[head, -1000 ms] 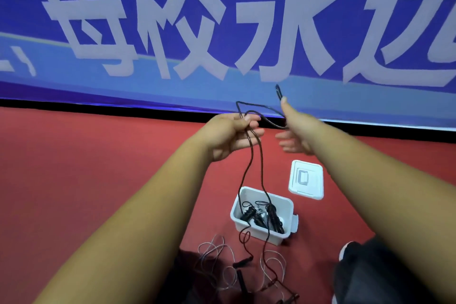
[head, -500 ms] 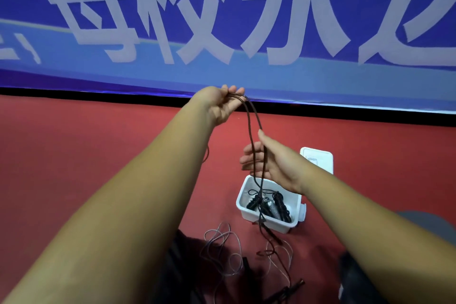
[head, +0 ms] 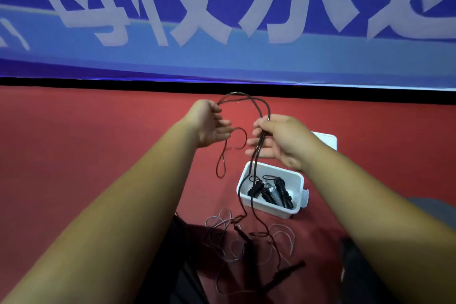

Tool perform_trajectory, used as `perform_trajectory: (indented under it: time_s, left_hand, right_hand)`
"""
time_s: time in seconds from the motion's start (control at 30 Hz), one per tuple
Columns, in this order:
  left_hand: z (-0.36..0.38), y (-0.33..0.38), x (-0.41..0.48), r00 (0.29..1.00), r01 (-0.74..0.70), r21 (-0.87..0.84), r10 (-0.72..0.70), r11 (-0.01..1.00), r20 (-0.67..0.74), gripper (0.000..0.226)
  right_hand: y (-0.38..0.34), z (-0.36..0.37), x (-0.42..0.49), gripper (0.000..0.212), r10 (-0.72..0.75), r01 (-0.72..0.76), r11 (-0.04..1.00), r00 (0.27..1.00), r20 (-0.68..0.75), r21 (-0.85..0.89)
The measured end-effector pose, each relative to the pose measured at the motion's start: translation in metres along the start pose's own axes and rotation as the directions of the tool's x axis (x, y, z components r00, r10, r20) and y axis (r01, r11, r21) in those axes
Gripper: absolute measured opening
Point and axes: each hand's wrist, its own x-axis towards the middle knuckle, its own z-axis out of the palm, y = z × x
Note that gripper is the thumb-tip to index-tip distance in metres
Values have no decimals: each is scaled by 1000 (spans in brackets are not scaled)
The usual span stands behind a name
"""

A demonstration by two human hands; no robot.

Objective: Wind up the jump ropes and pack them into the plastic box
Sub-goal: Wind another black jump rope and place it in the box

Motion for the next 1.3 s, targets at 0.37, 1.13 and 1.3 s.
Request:
perform_trajectory:
  time_s: [0.37,1.13,1.3]
  left_hand:
    - [9,-84,-3,802,-118,431,-170,895,572,60]
    - [36,-29,29,949,-68,-373,176,925,263,22]
    - [10,-21,43,979,-157,-567,202,808,17,18]
  right_hand:
    - [-17,-45,39,17,94,53,748,978,-185,662]
    - [76,-56,57,37,330,-285,912,937,114,-296]
    - [75,-47,51,73,285,-242,941,945,163,-238]
